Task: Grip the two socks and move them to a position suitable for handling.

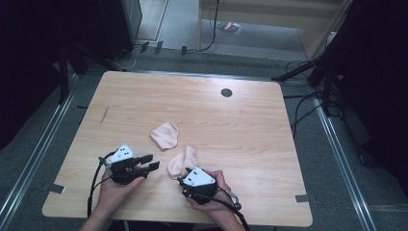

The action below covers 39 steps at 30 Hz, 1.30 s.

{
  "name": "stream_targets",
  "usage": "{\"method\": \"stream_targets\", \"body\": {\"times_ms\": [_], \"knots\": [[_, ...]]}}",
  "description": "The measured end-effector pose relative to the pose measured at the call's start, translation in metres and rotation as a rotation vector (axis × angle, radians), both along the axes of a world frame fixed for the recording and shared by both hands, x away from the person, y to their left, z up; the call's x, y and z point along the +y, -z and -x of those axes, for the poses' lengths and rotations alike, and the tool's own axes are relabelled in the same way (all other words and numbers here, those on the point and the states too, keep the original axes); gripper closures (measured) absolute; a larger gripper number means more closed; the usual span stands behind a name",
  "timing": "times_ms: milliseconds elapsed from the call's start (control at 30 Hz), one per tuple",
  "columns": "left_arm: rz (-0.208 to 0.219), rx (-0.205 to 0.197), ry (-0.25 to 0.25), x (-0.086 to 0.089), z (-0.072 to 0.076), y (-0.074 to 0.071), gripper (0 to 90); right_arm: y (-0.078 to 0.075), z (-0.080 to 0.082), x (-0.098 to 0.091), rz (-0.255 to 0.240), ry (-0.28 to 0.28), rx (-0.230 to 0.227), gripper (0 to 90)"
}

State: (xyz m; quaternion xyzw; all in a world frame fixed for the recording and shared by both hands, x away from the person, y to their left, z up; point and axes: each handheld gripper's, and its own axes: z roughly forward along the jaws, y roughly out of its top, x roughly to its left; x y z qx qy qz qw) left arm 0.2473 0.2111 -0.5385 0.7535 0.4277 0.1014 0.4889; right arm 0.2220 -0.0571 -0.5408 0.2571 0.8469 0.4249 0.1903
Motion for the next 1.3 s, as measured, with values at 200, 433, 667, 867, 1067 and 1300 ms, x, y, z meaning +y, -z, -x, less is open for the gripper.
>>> {"method": "stream_targets", "body": {"times_ms": [200,433,667,867,1067,1300], "knots": [[0.001,0.004,0.0,-0.002,0.0,0.001,56.8,-0.021,-0.019,-0.037,-0.227,0.16,0.097,59.6],[-0.009,0.033,0.028,-0.025,0.001,0.004,56.0,-0.005,-0.042,-0.042,-0.285,0.315,0.249,58.0],[-0.103,0.058,-0.005,-0.048,0.0,0.01,58.7,0.004,-0.041,-0.025,-0.226,0.321,0.278,71.4],[-0.22,0.042,0.001,-0.061,0.003,0.01,89.3,-0.001,-0.036,-0.028,-0.199,0.328,0.227,89.3],[-0.21,0.064,0.019,-0.045,0.002,0.004,90.0,-0.019,-0.032,-0.056,-0.208,0.369,0.214,89.6],[-0.197,0.042,0.102,-0.011,0.006,-0.015,90.0,-0.031,-0.027,-0.084,-0.156,0.355,0.227,90.0]]}}
